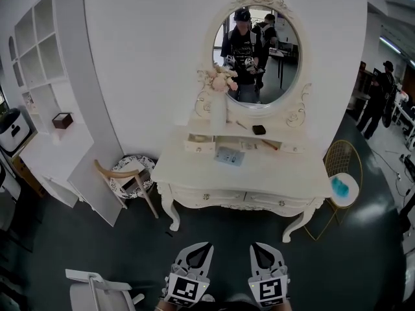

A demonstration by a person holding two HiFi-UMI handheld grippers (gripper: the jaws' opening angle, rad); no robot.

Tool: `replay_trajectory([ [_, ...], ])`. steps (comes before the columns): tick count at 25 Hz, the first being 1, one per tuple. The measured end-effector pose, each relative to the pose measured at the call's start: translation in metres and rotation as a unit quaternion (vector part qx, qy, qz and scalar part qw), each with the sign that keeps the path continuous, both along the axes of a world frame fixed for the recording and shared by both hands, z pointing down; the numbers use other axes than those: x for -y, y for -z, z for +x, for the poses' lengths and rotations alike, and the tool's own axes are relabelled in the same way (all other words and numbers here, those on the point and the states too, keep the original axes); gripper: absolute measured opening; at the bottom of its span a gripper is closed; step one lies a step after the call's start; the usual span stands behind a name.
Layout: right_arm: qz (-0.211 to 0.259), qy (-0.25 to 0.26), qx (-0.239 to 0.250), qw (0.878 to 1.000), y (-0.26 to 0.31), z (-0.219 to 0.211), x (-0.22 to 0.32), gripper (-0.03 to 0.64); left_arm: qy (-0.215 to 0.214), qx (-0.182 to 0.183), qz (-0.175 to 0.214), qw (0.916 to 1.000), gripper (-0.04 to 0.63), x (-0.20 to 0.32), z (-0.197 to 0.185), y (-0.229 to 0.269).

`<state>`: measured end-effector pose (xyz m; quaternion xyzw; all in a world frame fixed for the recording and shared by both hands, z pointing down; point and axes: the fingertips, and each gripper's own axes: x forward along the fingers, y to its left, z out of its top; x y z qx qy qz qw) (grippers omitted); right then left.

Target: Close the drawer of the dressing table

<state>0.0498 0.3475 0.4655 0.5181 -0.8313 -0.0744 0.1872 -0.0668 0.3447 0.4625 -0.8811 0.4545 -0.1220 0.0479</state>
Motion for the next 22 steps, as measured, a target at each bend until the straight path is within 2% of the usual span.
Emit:
replay_trajectory([
  [9,-0.008,0.014,-0.001,1.000,-0.003,-0.004,0.026,0.011,0.023,0.000,-0.012,0.9997,0.015,0.026,-0.009,0.003],
  [12,-0.013,0.029,-0.014,0.999,-0.003,-0.004,0.041,0.011,0.036,0.002,-0.007,0.9993,0.015,0.040,-0.012,0.002],
  [15,-0.010,0.042,-0.017,0.999,-0.004,-0.004,0.059,0.011,0.049,-0.013,-0.015,0.9986,0.015,0.055,-0.010,0.001],
  [22,-0.010,0.070,-0.031,0.997,0.000,0.006,0.103,0.011,0.067,-0.007,-0.019,0.9976,0.015,0.095,0.001,0.002],
])
